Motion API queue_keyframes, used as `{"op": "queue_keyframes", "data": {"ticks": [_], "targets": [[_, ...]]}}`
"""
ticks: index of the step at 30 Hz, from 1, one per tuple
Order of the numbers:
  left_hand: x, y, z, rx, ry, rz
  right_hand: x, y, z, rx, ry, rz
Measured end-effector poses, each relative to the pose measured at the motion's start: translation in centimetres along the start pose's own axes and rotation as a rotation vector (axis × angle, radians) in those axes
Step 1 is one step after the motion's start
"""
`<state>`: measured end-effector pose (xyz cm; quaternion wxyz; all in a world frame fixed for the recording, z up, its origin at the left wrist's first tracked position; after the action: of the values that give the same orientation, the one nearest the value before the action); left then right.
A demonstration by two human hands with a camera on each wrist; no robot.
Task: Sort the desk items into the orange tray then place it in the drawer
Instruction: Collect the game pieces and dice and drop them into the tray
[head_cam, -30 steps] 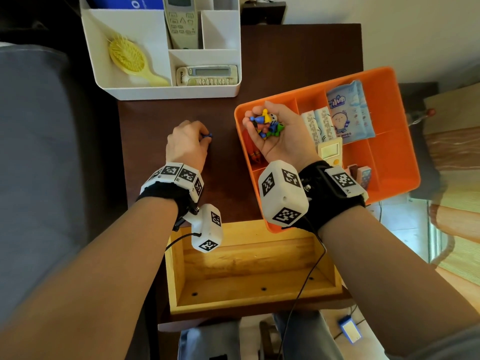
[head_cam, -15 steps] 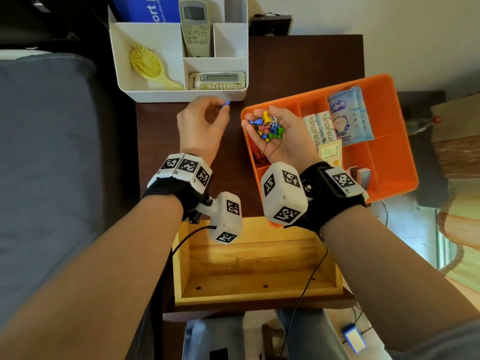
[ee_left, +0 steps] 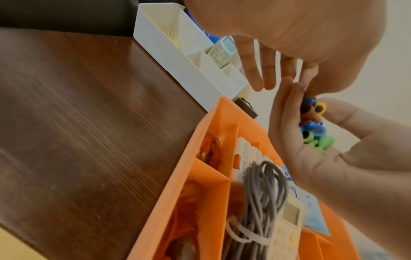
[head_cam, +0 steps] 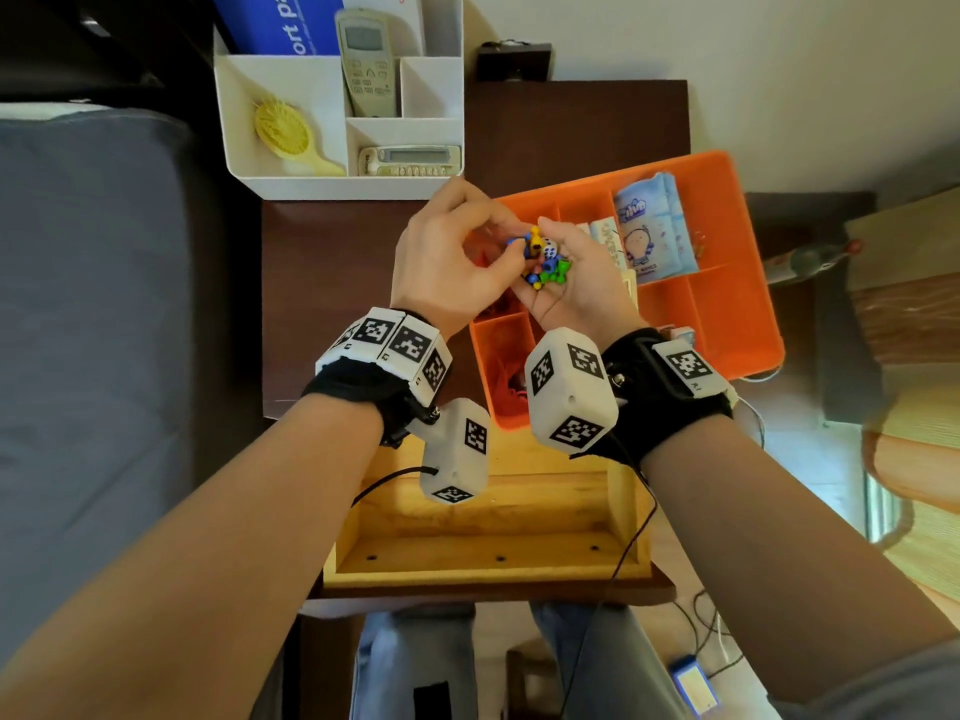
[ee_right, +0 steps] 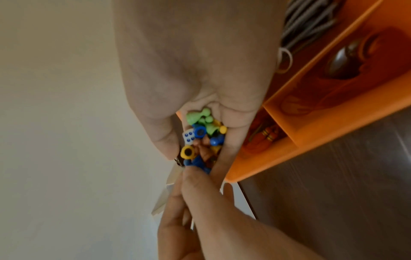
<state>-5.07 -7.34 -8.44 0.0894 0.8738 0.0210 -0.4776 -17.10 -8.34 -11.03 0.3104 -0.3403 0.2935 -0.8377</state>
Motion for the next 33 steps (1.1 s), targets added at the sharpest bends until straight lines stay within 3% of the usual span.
{"op": "queue_keyframes", "data": {"ticks": [9,14,23,30,33], "targets": [[-2.3,-0.3,4.6,-0.005,0.033,-0.037,4.6,-2.5,-4.2,-0.044,0.006,-0.108],[-2.7,-0.5,8.5,0.155,0.158,-0.102,7.7,-4.1,-8.6,-0.178,0.055,-0.157],[-2.9,-0.6,13.2,0.298,0.373,-0.210,9.4,-4.0,-15.8,-0.502,0.125,-0.198],[-2.7,-0.5,13.8,0.320,0.488,-0.217,9.2,-3.9,-16.8,-0.599,-0.154,-0.119],[-2.7,-0.6,13.8,0.309,0.500,-0.214,9.3,-4.0,-16.9,-0.616,-0.212,-0.160]]}}
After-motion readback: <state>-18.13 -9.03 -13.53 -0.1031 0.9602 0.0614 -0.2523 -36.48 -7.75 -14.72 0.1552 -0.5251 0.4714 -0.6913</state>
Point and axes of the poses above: each hand's wrist, its own y-axis towards the middle knuckle, its own z-axis out of the palm, x = y × z, the point moved 4 cm from there along y, towards the middle knuckle
